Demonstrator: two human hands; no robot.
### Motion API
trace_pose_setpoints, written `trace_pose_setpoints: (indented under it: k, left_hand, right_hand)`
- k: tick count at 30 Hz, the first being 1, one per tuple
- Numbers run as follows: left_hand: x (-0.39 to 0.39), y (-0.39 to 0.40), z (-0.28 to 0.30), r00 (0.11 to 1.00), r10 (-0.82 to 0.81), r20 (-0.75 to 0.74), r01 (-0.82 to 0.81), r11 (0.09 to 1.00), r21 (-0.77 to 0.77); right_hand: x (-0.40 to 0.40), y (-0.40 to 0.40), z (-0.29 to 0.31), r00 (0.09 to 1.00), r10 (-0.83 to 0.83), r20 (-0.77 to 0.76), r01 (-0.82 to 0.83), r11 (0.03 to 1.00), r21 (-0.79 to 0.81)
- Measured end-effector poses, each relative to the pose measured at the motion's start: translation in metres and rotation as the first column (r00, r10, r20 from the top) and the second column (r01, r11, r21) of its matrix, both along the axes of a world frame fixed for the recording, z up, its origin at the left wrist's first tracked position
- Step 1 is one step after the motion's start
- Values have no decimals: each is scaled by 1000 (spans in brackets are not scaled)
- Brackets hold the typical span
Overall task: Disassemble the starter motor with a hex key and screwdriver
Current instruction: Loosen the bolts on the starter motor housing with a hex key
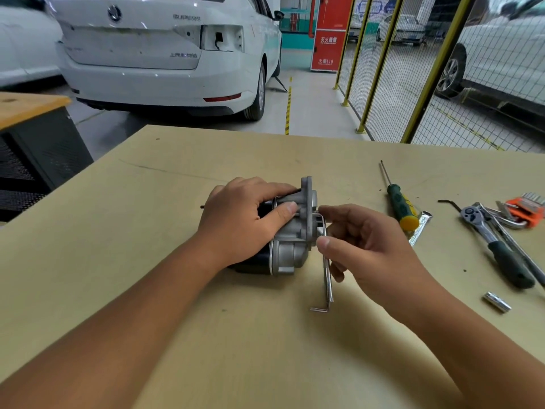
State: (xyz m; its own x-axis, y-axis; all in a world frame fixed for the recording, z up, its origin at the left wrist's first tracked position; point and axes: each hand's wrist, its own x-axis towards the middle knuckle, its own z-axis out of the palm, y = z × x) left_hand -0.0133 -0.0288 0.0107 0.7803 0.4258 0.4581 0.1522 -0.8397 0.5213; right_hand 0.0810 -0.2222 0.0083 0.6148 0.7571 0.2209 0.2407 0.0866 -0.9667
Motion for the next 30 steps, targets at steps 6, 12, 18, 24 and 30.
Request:
trace_pose_setpoints:
  k: [6,12,18,24,30]
  left_hand:
    - [0,1,0,1000,-9,-2,9,1000,1]
    - [1,0,1,1000,-3,2,3,1000,5]
    - [1,0,1,1000,7,6,-7,1000,8]
    - [1,-1,1,1000,14,6,-14,1000,0]
    - [1,0,1,1000,28,5,-28,996,86]
  right_hand:
    - [-6,-5,4,984,3,180,18,993,-115]
    - [-12,-5,1,974,13,226,16,992,-127]
    - [-9,-4,-2,986,-14,168,23,998,-55]
    - [-8,-3,-2,979,-18,205,37,995,-90]
    - [-8,-3,-2,948,-37,315,88,985,-150]
